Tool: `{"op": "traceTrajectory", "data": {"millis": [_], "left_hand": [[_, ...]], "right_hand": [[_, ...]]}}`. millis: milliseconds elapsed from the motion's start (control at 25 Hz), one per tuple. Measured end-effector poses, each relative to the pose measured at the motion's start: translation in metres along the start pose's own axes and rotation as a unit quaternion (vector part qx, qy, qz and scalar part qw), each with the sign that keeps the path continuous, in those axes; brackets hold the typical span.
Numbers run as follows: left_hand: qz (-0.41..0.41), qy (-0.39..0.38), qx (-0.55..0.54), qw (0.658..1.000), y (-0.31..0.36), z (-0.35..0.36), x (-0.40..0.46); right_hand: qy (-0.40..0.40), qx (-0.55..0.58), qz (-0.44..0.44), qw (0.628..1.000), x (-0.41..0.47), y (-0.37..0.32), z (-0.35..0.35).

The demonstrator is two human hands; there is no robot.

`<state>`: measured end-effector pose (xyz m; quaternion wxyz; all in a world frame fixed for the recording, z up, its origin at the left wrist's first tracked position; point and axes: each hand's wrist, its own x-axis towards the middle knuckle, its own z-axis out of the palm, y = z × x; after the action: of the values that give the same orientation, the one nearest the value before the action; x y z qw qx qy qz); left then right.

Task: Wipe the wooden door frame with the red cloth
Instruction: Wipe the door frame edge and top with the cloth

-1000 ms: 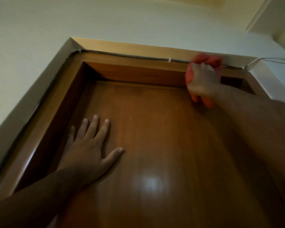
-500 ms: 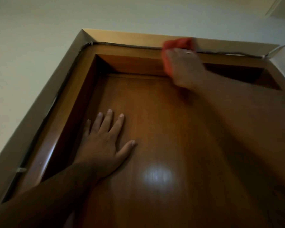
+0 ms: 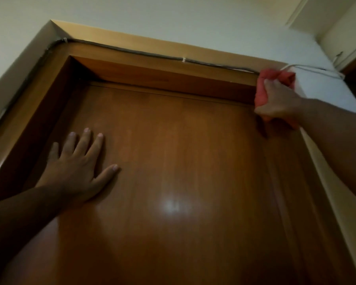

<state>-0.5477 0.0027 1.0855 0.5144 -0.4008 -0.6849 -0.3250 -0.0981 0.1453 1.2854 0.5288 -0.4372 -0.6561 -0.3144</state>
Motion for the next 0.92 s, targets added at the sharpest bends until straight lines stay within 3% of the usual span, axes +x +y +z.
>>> {"op": "traceTrajectory", "data": {"millis": [200, 320, 480, 680, 800, 920], "left_hand": [[0.184, 0.024, -0.129, 0.974, 0.149, -0.012, -0.063], [0.265, 0.043, -0.125, 0.955, 0.241, 0.004, -0.121], [0.203, -0.031, -0.110, 0.972, 0.269, 0.027, -0.154], [0.219, 0.015, -0.104, 0.970, 0.270, 0.053, -0.154], [0.219, 0.049, -0.093, 0.970, 0.271, 0.058, -0.153], [0.220, 0.053, -0.093, 0.970, 0.270, 0.061, -0.155]], "right_hand": [[0.046, -0.051, -0.059, 0.996, -0.132, 0.025, 0.047], [0.022, -0.111, -0.064, 0.991, -0.211, 0.032, 0.073], [0.005, -0.096, -0.085, 0.992, -0.174, 0.041, 0.057], [-0.038, -0.001, -0.050, 0.998, -0.116, 0.030, 0.037], [0.007, -0.004, -0.081, 0.997, -0.205, 0.042, 0.067], [-0.033, 0.030, -0.054, 0.998, -0.378, 0.047, 0.107]]}}
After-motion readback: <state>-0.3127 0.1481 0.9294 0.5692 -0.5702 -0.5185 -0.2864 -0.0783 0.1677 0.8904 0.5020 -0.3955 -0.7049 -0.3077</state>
